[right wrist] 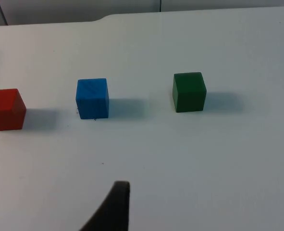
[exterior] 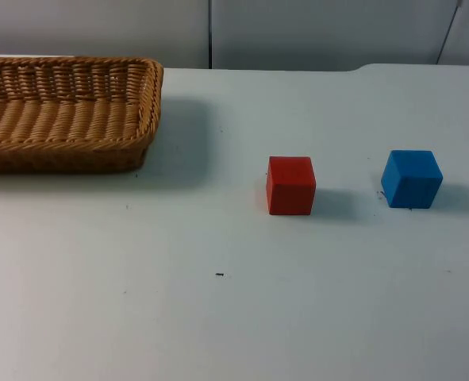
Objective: Pick up the basket with the left hand and place the blue cube into the basket with the right hand.
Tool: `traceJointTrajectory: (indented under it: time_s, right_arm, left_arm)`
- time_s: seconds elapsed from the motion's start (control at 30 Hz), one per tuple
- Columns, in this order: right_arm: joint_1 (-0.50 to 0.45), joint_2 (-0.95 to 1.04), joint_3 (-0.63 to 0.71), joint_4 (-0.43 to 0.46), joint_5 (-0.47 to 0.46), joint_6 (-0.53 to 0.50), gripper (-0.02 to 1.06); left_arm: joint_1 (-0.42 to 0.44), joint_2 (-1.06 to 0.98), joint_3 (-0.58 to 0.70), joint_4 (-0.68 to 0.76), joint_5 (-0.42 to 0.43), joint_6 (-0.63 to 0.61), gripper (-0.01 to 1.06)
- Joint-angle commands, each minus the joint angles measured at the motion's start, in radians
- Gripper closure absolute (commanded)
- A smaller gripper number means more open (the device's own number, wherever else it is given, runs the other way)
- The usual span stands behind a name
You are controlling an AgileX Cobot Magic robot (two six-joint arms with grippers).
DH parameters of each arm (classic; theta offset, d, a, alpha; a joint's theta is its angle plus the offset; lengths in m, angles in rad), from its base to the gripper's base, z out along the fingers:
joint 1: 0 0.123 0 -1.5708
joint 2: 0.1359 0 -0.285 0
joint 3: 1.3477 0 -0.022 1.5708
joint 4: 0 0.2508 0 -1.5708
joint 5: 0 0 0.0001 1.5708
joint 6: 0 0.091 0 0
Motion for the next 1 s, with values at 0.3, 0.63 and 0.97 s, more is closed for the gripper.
traceJointTrajectory:
  time_s: [0.3, 0.63, 0.97]
  right_arm:
    - [-0.006, -0.004, 0.009, 0.000, -0.009, 0.000, 0.00]
    - [-0.006, -0.004, 0.009, 0.000, -0.009, 0.000, 0.00]
    - [-0.006, -0.004, 0.009, -0.002, -0.009, 0.000, 0.00]
  left_arm:
    - [-0.008, 0.247, -0.008, -0.415, -0.073, -0.008, 0.15]
    - [-0.057, 0.374, -0.008, -0.588, -0.069, -0.008, 0.15]
    - [-0.159, 0.520, -0.008, -0.799, -0.138, -0.008, 0.15]
